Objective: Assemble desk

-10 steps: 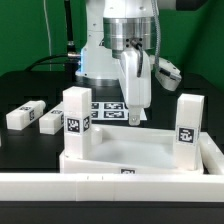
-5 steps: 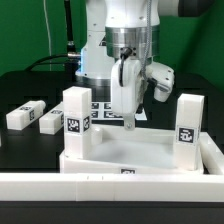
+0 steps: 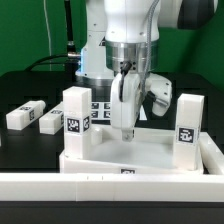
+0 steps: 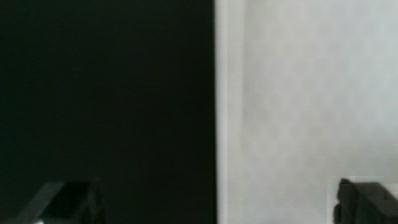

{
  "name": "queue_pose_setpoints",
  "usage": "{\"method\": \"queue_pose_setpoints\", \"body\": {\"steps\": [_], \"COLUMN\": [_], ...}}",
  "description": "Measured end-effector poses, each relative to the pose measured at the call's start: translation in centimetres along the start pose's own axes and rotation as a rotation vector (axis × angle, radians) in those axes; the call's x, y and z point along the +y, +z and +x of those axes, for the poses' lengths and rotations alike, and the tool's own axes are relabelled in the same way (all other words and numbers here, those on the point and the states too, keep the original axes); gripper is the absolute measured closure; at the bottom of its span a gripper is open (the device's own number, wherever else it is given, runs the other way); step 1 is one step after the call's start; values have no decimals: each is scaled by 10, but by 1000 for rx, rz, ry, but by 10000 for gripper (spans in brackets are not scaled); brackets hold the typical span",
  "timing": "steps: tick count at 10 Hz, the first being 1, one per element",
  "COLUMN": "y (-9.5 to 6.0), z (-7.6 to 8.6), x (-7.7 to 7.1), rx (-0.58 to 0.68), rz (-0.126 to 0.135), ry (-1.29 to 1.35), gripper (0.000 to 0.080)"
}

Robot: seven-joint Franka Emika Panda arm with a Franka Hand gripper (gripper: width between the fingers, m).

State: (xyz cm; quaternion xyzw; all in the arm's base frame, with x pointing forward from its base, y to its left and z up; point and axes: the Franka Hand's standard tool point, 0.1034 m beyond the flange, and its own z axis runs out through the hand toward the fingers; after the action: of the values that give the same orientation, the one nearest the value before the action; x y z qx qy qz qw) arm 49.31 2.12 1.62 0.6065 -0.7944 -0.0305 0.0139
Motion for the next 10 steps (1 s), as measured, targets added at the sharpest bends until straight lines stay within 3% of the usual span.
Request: {"method": "queue_pose_setpoints", "body": {"steps": [1, 4, 6, 7, 8, 9, 10], "y": [8, 9, 10, 10, 10, 8, 8], "z": [0, -2, -2, -2, -2, -2, -2], "x": [0, 2, 2, 2, 2, -2, -2], "rx": [11, 14, 14, 14, 14, 15, 15], "rz": [-8, -10, -11, -11, -10, 8, 8], "ry": [-7, -15, -16, -17, -17, -17, -17], "gripper": [150, 162, 510, 510, 683, 731, 731]}}
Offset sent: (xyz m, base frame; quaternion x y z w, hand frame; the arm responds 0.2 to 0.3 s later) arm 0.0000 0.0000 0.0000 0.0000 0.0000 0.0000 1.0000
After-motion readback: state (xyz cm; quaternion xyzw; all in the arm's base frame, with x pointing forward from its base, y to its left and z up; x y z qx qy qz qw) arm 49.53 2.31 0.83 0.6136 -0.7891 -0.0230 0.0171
